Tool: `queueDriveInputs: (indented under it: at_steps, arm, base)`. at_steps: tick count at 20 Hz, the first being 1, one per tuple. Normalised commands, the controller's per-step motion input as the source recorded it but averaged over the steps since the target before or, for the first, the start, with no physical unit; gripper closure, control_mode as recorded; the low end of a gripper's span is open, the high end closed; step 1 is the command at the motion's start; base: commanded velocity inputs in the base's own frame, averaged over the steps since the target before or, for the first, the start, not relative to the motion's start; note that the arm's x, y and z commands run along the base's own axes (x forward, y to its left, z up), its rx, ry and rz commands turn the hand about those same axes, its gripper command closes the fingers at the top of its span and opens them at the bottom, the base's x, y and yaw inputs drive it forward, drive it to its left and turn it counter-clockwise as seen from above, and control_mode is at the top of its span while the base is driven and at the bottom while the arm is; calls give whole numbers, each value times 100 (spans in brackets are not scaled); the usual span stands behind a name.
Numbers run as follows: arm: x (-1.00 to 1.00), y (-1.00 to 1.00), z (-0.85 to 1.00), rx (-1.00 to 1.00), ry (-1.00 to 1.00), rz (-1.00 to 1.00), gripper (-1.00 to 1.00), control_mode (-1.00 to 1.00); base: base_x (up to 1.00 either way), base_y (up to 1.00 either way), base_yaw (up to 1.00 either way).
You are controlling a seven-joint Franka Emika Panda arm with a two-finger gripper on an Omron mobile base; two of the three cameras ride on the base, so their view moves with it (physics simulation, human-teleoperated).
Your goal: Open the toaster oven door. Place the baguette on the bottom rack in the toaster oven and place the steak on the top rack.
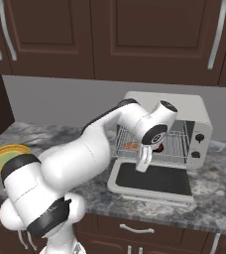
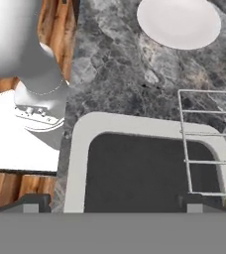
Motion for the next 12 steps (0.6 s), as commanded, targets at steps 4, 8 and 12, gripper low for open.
queueDriveInputs:
  at_steps: [4, 8, 12]
  arm:
    - [-29, -15, 0, 0, 14, -21, -100, -100]
    - [-26, -14, 0, 0, 18, -48, -100, -100]
    - [-2, -9, -5, -4, 15, -82, -100, -100]
  base:
    - [0, 0, 0]
    - [0, 0, 0]
    - [0, 0, 0]
